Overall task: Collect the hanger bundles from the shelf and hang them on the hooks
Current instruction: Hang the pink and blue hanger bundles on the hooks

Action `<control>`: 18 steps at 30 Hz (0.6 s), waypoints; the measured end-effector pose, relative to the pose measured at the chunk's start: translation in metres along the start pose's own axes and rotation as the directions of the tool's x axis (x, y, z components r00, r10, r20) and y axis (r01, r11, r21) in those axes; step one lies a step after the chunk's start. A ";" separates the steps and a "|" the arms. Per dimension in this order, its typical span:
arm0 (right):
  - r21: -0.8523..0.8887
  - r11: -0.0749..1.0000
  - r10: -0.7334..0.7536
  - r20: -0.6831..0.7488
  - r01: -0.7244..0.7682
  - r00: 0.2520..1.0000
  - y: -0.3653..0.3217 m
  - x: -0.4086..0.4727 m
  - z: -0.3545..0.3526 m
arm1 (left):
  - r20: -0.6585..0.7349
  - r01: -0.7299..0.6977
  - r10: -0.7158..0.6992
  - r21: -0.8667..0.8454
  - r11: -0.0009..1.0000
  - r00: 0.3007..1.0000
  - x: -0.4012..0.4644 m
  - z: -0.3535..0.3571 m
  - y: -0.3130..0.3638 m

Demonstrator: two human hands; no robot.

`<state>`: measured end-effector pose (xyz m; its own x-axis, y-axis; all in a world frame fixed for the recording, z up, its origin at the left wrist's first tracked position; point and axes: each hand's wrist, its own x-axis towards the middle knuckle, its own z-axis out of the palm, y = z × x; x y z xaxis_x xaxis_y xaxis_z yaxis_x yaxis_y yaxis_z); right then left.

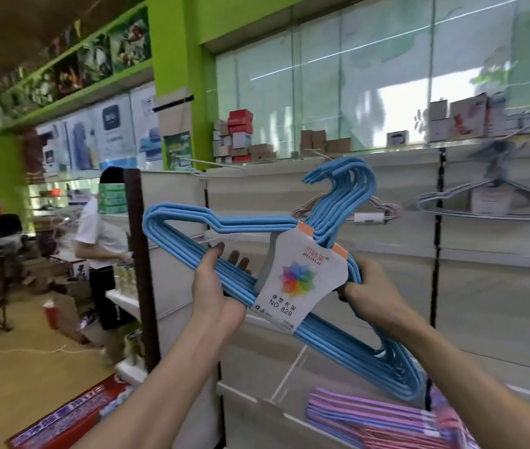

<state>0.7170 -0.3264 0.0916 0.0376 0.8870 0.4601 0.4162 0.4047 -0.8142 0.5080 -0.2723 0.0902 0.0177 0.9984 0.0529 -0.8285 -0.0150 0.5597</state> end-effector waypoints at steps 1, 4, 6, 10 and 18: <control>0.003 1.000 -0.005 0.017 0.005 1.000 0.001 0.008 0.010 | -0.010 -0.012 0.012 0.004 1.000 1.000 0.005 -0.007 0.007; 0.010 1.000 -0.016 0.072 0.015 0.997 0.005 0.031 0.037 | -0.075 -0.057 0.056 -0.003 0.998 0.996 0.019 -0.024 0.025; 0.016 0.999 -0.033 0.086 0.032 0.996 0.011 0.047 0.054 | -0.109 -0.071 0.070 0.001 0.997 0.992 0.028 -0.032 0.036; 0.057 0.998 -0.047 0.119 0.041 0.992 0.019 0.082 0.087 | -0.132 -0.109 0.109 0.006 0.994 0.985 0.057 -0.046 0.058; 0.159 0.985 -0.082 0.119 0.063 0.990 0.034 0.177 0.143 | -0.120 -0.197 0.199 0.029 0.980 0.972 0.152 -0.061 0.100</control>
<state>0.6081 -0.1238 0.0953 -0.1049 0.8710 0.4799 0.2684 0.4895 -0.8297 0.3934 -0.1188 0.1042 -0.2155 0.9744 0.0635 -0.7991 -0.2133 0.5621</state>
